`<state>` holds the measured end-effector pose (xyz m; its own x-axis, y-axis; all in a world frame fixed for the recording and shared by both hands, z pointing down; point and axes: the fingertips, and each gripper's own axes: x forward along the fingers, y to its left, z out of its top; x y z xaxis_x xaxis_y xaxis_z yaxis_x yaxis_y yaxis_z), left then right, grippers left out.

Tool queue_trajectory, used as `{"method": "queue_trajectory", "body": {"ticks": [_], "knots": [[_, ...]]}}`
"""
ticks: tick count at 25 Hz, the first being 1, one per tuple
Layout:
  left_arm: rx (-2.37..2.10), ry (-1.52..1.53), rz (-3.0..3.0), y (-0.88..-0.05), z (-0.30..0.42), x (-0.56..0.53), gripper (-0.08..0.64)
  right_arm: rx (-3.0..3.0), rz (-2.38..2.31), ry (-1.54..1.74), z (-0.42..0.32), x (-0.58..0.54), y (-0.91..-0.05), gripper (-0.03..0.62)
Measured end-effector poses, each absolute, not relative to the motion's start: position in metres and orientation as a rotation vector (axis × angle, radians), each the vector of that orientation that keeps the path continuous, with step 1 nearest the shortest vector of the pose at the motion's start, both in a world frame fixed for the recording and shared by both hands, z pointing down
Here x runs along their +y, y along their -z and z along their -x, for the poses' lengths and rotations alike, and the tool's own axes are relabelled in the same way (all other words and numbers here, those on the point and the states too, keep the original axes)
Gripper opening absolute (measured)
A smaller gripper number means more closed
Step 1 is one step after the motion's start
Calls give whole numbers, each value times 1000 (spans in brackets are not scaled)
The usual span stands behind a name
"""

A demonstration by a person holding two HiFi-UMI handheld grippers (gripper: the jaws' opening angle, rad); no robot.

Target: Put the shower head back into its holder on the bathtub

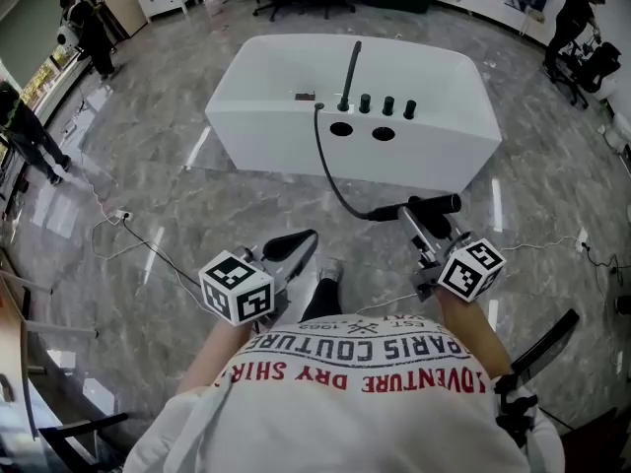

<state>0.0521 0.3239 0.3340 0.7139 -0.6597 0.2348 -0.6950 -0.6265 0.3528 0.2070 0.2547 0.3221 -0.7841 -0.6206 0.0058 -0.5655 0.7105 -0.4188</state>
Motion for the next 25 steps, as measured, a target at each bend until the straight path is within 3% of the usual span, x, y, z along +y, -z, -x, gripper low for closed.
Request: {"method": "queue_trajectory", "body": {"ticks": [19, 25], "knots": [[-984, -68, -2391, -366, 65, 49, 2, 2698, 1029, 677, -133, -2, -306, 141], [-961, -107, -2392, -393, 73, 20, 2, 2663, 996, 615, -120, -31, -293, 140]]}}
